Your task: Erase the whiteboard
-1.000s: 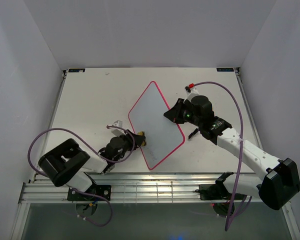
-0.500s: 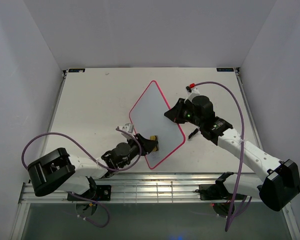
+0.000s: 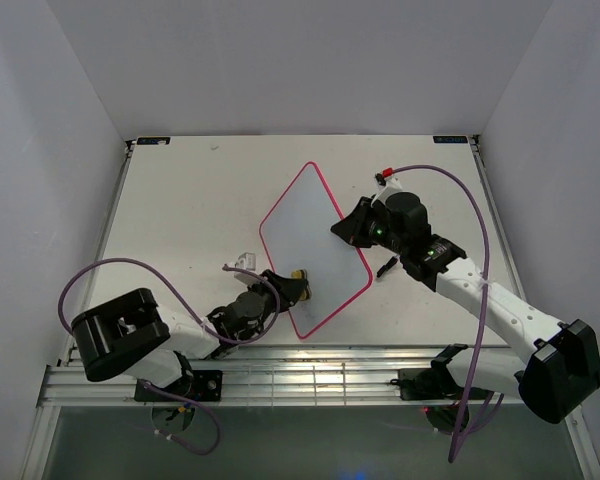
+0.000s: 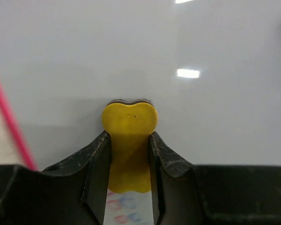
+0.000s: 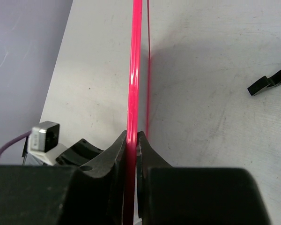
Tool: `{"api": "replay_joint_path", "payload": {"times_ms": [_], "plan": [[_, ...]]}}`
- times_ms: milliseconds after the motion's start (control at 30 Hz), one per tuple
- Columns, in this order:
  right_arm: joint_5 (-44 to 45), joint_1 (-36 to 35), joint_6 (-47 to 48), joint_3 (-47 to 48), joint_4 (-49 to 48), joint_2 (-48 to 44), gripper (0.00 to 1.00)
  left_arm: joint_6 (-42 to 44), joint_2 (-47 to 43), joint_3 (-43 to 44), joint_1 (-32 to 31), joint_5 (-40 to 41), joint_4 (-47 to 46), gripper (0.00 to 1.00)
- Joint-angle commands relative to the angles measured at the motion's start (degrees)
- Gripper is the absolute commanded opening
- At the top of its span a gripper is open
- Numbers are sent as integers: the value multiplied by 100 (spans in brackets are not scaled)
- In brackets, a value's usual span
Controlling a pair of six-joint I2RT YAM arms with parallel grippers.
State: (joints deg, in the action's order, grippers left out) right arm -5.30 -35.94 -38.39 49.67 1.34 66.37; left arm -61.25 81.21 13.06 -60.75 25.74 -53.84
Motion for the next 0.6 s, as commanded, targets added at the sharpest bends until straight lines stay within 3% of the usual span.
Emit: {"api": "replay_joint_path", "payload": {"times_ms": [0, 133, 267, 567], "plan": [[-991, -387, -494, 52, -1163, -168, 8, -729, 641, -497, -121, -403, 1420, 0], [-815, -378, -450, 60, -1145, -151, 8, -810, 712, -559, -121, -394, 1403, 0], [-709, -378, -450, 60, -1110, -80, 8, -231, 581, -305, -156, -587, 1236, 0], [-481, -378, -450, -19, -1084, -45, 8, 359, -175, 697, -938, -412, 1798, 0]]}}
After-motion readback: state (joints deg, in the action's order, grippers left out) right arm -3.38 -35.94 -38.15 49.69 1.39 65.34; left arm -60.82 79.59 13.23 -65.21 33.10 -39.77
